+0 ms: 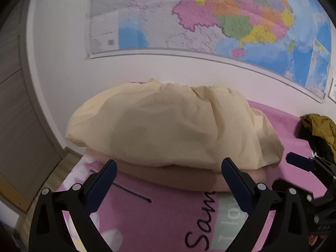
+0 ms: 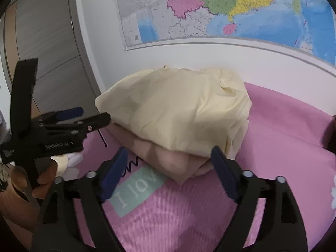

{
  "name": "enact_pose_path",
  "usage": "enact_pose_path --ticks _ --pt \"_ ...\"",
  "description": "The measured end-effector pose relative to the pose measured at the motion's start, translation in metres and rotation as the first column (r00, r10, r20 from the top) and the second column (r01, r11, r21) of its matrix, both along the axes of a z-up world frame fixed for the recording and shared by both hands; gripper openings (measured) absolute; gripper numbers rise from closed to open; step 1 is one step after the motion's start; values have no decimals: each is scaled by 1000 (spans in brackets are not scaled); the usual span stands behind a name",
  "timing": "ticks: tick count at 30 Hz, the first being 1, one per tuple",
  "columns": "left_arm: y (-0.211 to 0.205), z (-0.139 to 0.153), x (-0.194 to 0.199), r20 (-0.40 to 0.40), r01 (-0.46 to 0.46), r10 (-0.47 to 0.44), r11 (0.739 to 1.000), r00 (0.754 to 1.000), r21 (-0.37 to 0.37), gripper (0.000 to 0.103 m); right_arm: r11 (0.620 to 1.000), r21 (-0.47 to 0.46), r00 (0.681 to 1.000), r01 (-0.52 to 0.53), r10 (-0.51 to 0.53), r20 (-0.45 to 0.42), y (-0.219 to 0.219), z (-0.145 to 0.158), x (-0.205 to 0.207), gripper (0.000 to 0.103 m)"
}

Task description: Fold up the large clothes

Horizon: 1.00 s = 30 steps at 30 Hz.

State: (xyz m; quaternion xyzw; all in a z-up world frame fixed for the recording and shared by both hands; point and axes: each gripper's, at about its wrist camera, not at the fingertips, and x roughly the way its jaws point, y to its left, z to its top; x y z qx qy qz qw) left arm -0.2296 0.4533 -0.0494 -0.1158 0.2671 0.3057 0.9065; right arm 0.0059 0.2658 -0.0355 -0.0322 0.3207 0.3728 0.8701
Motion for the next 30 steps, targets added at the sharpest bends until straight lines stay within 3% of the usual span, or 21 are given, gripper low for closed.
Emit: enact_pose_path --ticks 9,30 --pt "-29 4 -22 -1 -40 40 999 999 25 96 1000 -12 999 17 -17 30 -14 9 -31 97" --pt "-76 -3 -56 0 -58 58 998 998 -10 96 1000 14 998 14 -15 54 -41 21 -83 97"
